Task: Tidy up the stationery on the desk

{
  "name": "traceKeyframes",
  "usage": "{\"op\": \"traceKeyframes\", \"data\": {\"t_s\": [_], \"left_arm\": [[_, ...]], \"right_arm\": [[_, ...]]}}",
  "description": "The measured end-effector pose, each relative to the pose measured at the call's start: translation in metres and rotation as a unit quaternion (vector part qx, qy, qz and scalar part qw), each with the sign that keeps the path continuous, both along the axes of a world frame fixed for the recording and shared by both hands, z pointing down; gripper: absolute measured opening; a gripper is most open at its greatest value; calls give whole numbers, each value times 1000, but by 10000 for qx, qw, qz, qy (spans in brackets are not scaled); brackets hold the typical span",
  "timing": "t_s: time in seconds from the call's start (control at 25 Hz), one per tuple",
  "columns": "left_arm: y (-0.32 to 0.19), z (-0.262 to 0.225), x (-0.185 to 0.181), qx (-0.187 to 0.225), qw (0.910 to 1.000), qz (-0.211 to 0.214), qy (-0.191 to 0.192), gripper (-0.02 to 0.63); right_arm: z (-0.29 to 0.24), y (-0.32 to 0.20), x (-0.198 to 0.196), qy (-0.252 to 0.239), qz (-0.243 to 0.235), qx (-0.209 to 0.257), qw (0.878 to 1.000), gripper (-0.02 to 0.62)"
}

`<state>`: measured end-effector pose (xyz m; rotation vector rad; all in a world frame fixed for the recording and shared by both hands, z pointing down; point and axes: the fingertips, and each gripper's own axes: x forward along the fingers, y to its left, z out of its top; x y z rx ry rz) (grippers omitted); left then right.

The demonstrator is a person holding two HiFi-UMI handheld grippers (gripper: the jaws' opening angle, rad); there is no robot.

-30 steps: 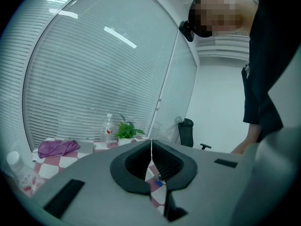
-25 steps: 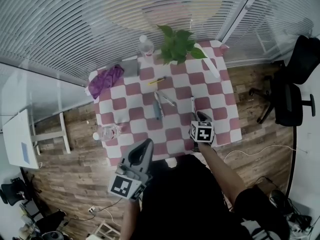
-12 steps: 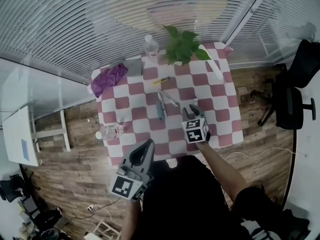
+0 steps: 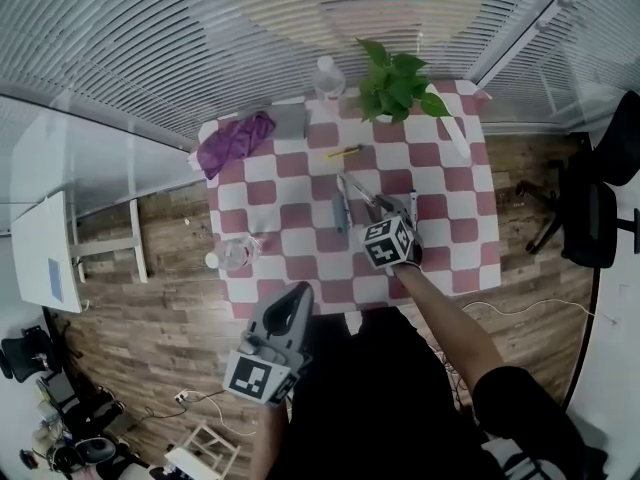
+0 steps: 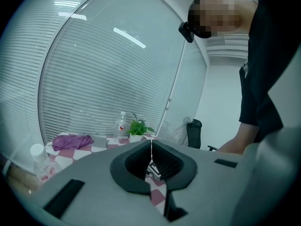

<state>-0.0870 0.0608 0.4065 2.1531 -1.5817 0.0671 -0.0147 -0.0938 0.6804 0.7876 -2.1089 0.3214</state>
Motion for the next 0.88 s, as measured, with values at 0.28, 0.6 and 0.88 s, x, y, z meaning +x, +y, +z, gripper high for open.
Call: {"op": "traceKeyframes", "data": {"t_s": [0.28, 0.6, 0.88], "left_arm": [[6, 8, -10, -63, 9999, -80, -24, 34], [0, 0, -11, 16, 9999, -114, 0, 34], [-5, -1, -9, 6, 10000, -4, -32, 34]], "right_arm": [[24, 0, -3, 297, -116, -179, 9993, 133], [27, 4, -3, 196, 74, -373, 9991, 92], [27, 6, 4, 165, 312, -463, 9983, 81]]}}
